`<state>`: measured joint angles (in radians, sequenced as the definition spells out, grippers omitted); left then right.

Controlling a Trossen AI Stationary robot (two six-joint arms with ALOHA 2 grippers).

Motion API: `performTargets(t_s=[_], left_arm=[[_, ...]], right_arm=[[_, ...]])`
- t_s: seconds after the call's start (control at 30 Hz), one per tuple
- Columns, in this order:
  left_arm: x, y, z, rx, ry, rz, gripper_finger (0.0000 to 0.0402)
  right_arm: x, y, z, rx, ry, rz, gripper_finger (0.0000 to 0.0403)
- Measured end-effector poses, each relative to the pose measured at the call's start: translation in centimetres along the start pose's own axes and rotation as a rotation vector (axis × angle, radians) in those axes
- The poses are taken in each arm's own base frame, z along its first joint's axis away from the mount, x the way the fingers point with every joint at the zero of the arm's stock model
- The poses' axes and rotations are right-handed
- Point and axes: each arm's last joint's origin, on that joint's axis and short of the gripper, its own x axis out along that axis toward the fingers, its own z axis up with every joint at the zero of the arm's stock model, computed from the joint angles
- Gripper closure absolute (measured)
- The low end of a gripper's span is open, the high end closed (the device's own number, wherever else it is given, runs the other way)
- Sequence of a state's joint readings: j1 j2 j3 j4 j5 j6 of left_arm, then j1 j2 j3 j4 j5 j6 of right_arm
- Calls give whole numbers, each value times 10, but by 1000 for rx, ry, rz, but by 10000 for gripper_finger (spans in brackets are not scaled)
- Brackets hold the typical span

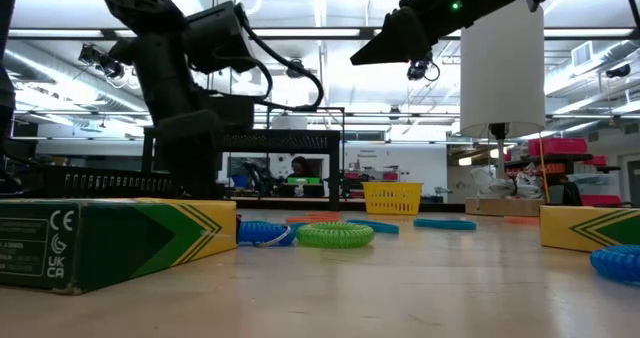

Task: Pick & Place Office Desk Supplies
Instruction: Put the blue rubber band into the black bin

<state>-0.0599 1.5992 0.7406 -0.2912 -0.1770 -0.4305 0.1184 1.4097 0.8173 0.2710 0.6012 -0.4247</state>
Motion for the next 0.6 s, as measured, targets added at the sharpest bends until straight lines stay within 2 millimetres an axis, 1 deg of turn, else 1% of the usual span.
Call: performTargets(t_s=[0.27, 0.37, 0.47, 0.6], left_arm=[[1, 1, 1, 0, -15, 29, 263], [1, 1, 2, -1, -26, 32, 272], [1, 1, 2, -2, -34, 29, 295], [1, 1, 3, -1, -37, 28, 355]], right_arm=[[0, 0, 0, -1, 0, 1, 190], [0, 0, 0, -1, 1, 1, 190], [0, 0, -1, -4, 6, 4, 190], [0, 0, -1, -5, 6, 5, 190]])
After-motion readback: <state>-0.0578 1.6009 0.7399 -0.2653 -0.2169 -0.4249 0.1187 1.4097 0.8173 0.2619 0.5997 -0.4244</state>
